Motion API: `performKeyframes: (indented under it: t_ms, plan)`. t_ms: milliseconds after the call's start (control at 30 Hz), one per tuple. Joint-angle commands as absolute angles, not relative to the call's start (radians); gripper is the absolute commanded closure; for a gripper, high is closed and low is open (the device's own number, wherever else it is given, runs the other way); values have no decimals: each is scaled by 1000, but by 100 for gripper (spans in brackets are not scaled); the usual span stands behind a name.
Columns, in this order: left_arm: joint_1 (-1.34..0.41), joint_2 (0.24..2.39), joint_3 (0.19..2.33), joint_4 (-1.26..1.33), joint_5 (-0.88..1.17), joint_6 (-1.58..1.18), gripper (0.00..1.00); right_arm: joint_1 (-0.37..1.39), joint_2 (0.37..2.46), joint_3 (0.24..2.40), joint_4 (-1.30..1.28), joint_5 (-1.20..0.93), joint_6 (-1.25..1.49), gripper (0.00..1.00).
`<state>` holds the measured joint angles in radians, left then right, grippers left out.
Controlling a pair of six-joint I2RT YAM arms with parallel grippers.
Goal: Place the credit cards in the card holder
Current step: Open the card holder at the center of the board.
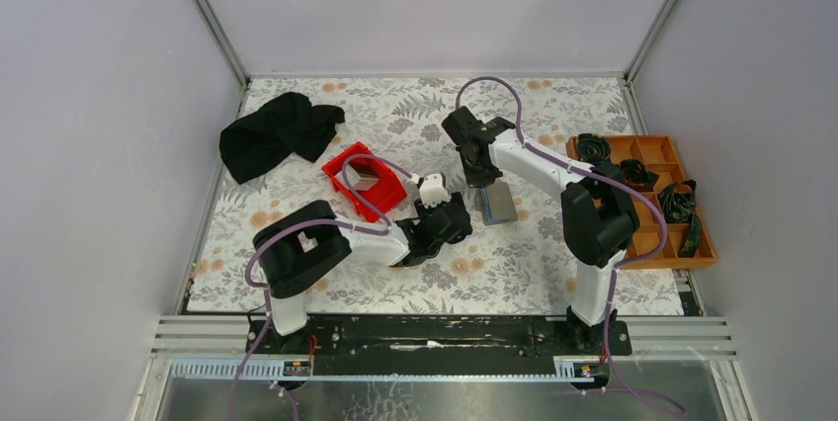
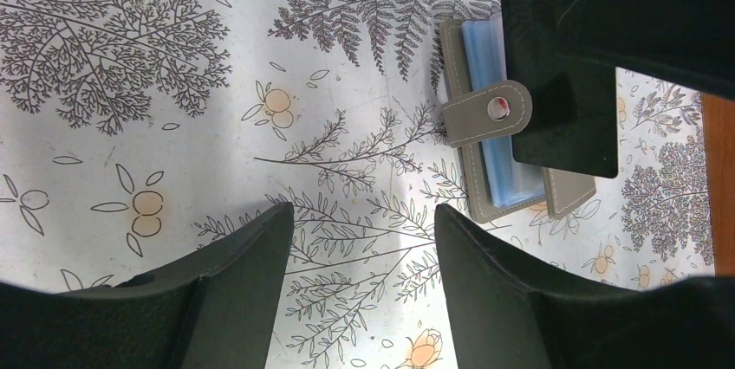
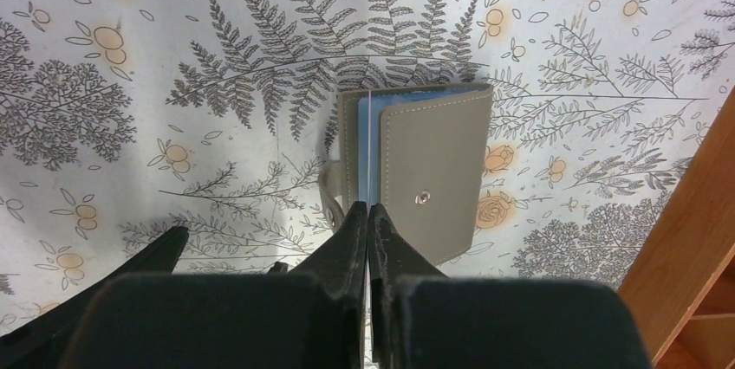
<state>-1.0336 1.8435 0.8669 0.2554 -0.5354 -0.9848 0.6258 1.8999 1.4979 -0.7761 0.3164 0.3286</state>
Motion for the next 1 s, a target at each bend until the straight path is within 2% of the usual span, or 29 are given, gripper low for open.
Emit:
performKeyframes:
  t_ms: [0, 467, 967]
  plan:
    - [-1038, 1914, 825, 114, -486, -986, 31, 632, 1914, 1498, -784, 364, 307, 100]
    - [-1037, 1932, 840, 117, -480, -982, 31, 636, 1940, 1461, -756, 394, 291, 100]
    - [-1036, 1979, 900, 117, -468, -959, 31, 690, 1955, 1466, -780, 584, 212, 100]
